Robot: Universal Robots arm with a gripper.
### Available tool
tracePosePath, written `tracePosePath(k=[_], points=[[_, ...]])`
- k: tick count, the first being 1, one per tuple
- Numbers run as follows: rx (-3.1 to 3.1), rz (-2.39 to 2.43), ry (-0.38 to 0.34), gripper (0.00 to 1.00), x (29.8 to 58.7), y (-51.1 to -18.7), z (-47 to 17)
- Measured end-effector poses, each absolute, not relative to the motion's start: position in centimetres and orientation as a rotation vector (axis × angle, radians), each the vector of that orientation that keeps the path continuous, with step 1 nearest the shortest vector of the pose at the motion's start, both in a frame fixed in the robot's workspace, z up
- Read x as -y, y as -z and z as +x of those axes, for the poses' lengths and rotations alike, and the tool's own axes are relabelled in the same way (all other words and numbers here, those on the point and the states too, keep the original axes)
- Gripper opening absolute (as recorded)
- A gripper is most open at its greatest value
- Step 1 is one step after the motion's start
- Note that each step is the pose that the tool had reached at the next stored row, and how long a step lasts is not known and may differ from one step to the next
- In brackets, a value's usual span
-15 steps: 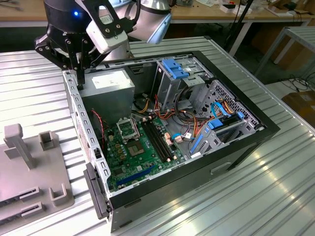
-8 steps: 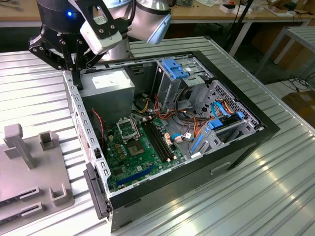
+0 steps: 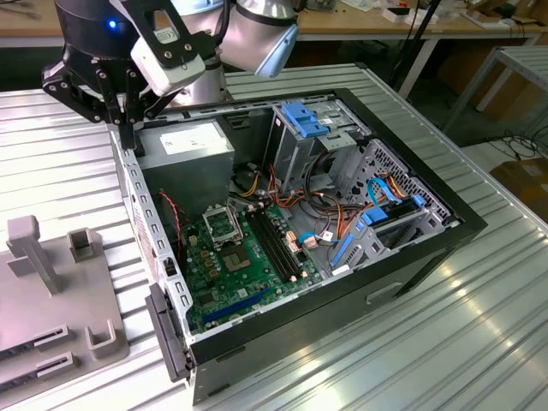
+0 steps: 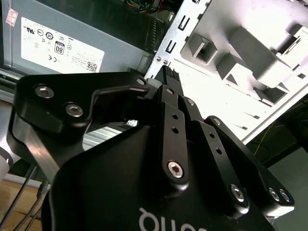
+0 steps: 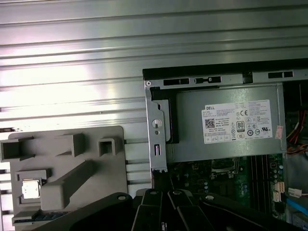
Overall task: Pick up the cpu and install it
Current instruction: 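Reach for the cpu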
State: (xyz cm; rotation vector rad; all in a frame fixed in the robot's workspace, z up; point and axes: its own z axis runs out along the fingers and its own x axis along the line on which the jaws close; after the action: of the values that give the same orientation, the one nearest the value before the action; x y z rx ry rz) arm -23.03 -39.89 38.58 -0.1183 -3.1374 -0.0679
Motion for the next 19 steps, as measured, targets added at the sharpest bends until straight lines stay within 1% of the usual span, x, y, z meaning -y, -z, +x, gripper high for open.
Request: tracePosePath(k=[19], points=[[3.131,-0.118,0.067,0.11,39.9,-38.5,-24.3]])
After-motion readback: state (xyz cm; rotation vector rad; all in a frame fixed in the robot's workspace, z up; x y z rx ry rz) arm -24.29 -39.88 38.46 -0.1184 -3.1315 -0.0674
